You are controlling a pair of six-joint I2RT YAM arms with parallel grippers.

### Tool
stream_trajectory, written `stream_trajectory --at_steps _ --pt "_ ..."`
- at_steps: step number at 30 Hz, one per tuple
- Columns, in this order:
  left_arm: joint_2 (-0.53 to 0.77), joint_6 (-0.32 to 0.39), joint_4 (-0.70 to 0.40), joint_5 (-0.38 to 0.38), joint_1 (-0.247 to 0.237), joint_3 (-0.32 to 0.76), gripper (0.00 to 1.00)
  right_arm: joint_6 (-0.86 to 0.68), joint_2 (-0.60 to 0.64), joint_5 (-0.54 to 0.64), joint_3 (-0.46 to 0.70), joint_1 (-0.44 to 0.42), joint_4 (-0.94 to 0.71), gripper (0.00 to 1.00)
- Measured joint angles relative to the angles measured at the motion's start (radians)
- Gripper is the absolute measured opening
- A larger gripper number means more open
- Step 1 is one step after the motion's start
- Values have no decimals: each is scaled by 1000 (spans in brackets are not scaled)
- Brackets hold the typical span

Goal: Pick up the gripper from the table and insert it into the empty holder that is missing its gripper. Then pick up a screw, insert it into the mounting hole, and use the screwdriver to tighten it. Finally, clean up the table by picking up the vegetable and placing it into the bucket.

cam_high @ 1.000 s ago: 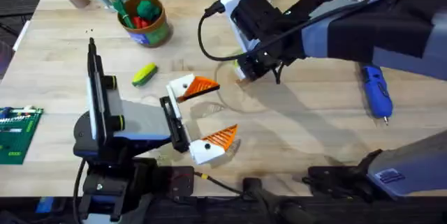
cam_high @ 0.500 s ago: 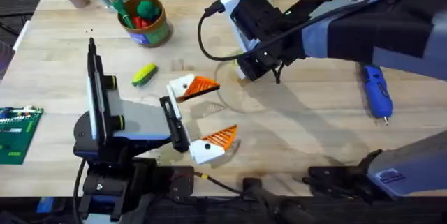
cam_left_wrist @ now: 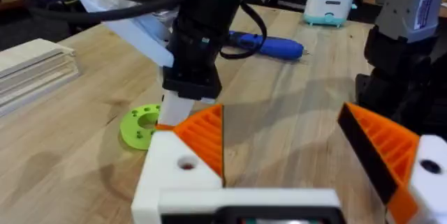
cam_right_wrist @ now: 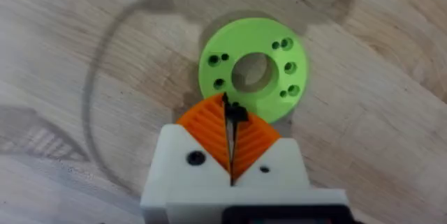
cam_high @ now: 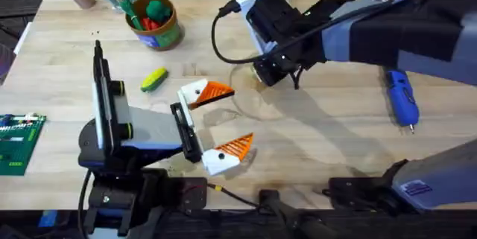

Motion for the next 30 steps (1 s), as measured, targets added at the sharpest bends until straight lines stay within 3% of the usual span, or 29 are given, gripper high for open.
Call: stream_trajectory --at_steps 15,30 --pt "0 0 0 0 0 0 993 -72 0 18 86 0 -98 9" --pt "0 0 0 0 0 0 992 -151 0 14 399 1 -396 9"
